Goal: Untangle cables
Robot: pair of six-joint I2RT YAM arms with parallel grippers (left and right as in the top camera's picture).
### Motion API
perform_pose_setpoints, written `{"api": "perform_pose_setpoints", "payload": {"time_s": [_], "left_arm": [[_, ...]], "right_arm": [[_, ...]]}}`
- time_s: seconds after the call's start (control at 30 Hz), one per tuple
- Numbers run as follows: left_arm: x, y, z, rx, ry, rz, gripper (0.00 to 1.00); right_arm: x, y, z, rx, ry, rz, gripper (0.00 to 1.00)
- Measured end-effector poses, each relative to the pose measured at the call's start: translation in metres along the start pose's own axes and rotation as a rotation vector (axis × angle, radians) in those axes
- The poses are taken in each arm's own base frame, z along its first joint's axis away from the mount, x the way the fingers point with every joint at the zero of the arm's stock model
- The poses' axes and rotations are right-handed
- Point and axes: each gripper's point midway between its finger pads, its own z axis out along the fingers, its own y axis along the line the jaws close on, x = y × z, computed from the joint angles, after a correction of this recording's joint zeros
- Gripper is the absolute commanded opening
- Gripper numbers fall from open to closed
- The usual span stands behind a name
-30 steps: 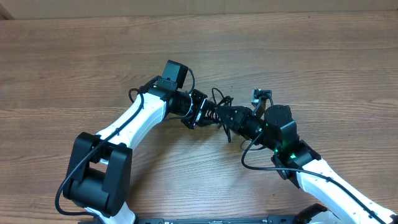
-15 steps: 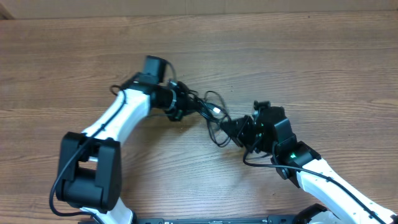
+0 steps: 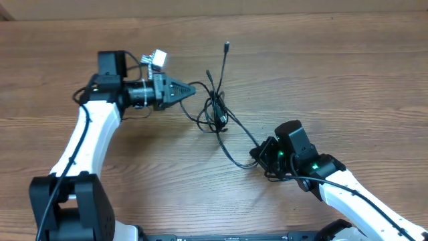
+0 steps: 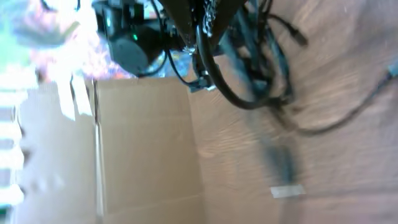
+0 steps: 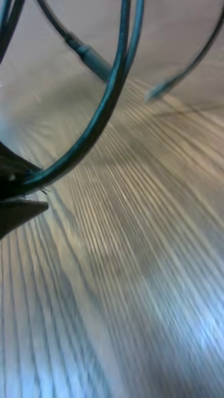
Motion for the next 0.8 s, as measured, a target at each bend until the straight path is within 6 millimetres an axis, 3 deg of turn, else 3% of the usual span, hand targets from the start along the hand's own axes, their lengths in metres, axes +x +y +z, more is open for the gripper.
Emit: {"api": "perform_pose_setpoints", "payload": {"time_s": [0.23,0.4,0.6,0.8], "left_arm": [[0.002,-0.011,-0.004,0.063,0.009,0.202,0.04],[0.004,-0.013,-0.002,0.069,0.016,0.239,0.04],[0.026,-0.014,0.025,0.051,0.099,0.210,0.04],[0.052,-0.057,0.060,0.229,0.224,0.345,0.04]], "right_arm": [[-0.016,-0.002,-0.006,-0.017,-0.020,-0.010,0.55],[-0.022,0.014,-0.024,-0.113,-0.032,-0.032,0.63],[-0.016,0.028,-0.034,-0.182,-0.015,-0.067,0.72],[-0.015,0.028,-0.035,-0.183,-0.010,-0.068,0.79]]}}
